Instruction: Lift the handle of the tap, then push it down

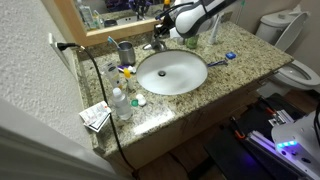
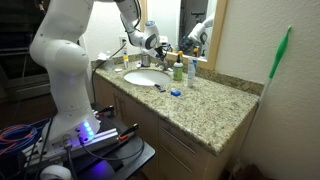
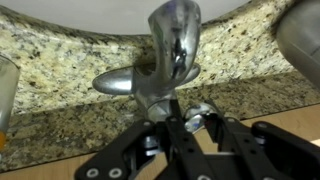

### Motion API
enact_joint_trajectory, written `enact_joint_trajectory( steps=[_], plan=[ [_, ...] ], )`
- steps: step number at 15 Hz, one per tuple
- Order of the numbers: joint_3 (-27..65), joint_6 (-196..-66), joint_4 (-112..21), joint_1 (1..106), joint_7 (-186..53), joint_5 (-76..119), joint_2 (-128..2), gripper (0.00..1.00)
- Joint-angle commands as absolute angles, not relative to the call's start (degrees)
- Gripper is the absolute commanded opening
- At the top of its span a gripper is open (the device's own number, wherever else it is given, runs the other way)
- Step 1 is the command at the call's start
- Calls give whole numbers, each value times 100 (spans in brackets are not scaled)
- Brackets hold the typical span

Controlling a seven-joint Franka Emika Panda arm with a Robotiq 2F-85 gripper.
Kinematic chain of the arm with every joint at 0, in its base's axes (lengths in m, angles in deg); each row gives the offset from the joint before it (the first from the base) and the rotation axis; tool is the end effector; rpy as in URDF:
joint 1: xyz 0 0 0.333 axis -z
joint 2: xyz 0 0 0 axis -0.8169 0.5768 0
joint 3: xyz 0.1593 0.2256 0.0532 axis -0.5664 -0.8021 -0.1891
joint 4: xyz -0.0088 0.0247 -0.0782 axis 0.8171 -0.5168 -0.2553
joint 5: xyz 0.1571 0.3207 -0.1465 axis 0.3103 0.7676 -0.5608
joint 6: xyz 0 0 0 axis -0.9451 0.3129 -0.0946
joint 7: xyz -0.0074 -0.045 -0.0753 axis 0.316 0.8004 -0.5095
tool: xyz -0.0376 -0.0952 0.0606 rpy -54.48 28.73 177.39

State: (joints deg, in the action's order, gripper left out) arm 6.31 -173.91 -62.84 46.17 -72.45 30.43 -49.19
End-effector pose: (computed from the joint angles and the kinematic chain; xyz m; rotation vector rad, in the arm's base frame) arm 0.6366 0.1816 0.2656 -2.7471 0.0289 -0.8844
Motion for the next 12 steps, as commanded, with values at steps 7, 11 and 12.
enact_joint_trajectory(
  steps=[7, 11, 12],
  plan=[
    [-1371, -17484, -6366, 6294, -6965, 3773, -5214, 7],
    [-1833, -17603, -6368, 6768, -7035, 3726, -5227, 7],
    [-1877, -17671, -6365, 6810, -7065, 3705, -5279, 7]
  ],
)
